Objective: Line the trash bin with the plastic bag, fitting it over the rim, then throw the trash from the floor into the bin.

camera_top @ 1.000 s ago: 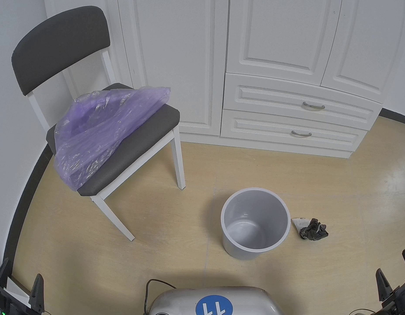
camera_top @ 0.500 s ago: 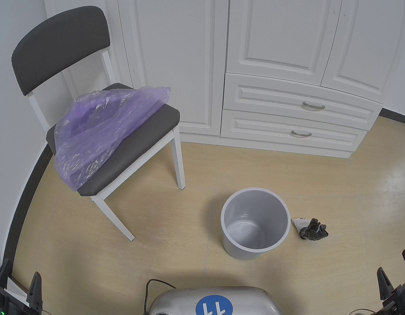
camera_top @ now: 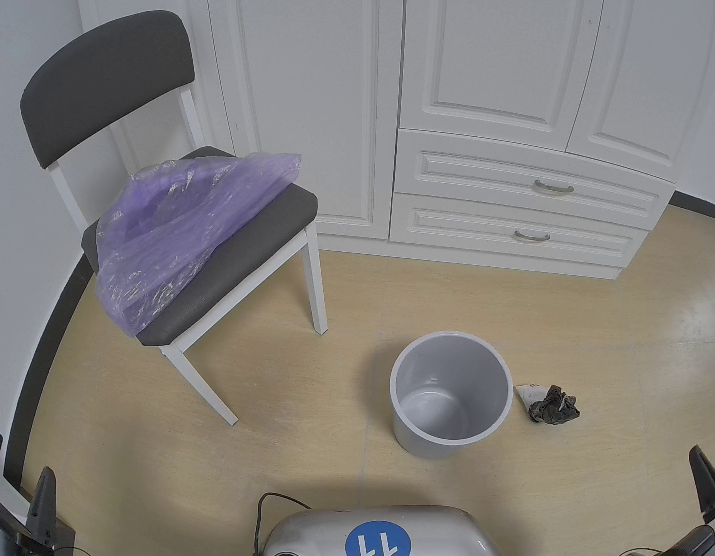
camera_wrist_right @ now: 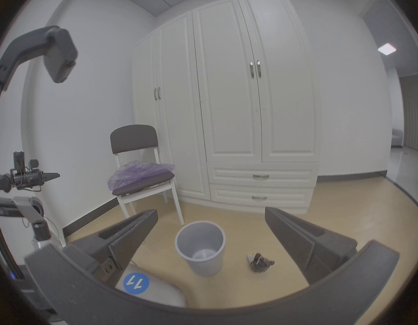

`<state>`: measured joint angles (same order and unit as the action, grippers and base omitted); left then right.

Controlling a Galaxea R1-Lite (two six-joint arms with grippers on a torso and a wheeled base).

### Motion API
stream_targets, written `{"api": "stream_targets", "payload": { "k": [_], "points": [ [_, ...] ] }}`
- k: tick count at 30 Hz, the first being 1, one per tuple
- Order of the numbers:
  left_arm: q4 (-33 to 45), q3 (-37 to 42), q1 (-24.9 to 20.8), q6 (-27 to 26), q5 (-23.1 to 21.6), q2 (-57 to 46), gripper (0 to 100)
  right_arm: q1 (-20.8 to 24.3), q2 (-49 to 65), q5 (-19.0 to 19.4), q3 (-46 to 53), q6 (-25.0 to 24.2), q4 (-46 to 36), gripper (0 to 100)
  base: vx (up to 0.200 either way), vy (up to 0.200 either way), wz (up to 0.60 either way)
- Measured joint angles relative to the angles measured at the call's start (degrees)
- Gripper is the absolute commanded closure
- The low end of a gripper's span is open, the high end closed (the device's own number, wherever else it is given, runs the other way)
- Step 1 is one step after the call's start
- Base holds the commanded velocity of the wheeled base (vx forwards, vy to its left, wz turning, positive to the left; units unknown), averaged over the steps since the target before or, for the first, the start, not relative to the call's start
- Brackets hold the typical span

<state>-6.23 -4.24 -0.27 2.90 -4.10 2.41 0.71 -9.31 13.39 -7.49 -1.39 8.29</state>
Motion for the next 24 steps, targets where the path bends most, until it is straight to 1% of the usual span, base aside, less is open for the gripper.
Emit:
{"api": "stream_targets", "payload": {
  "k": [3, 7, 10, 13, 16, 18, 20, 22, 24],
  "points": [
    [-0.8, -1.9, -0.1, -0.7, -1.4, 2.8, 0, 0.3, -6.6, 0.0, -3.6, -0.9, 0.0, 0, 0.0, 0.0, 0.0],
    [-1.6, -5.1, 0.0, -1.5, -1.4, 8.9, 0, 0.5, -16.8, -0.5, -8.9, -2.2, 2.3, 0, 0.0, 0.0, 0.0],
    [-2.0, -8.3, 0.1, -2.1, -0.7, 14.9, 0, 0.8, -24.9, -1.0, -12.5, -2.6, 7.2, 0, 0.0, 0.0, 0.0],
    [-2.4, -12.0, 0.3, -3.4, 0.4, 22.1, 0, 1.2, -32.9, -1.6, -15.5, -1.5, 14.0, 0, 0.0, 0.0, 0.0],
    [-2.7, -15.3, 0.6, -5.7, 1.9, 28.9, 0, 1.2, -39.9, -2.2, -18.2, 2.1, 18.7, 0, 0.0, 0.0, 0.0],
    [-2.9, -17.2, 0.8, -7.7, 3.0, 33.7, 0, 0.7, -44.5, -2.5, -19.8, 7.2, 20.7, 0, 0.0, 0.0, 0.0],
    [-3.0, -19.1, 1.0, -9.8, 3.9, 37.8, 0, -0.2, -48.2, -2.9, -21.2, 13.6, 22.7, 0, 0.0, 0.0, 0.0],
    [-3.3, -20.8, 1.1, -11.6, 4.8, 41.4, 0, -1.1, -51.1, -3.0, -22.3, 18.1, 24.1, 0, 0.0, 0.0, 0.0],
    [-3.4, -22.3, 1.3, -12.8, 5.4, 44.8, 0, -1.9, -53.5, -2.7, -23.2, 20.8, 24.9, 0, 0.0, 0.0, 0.0]
  ]
}}
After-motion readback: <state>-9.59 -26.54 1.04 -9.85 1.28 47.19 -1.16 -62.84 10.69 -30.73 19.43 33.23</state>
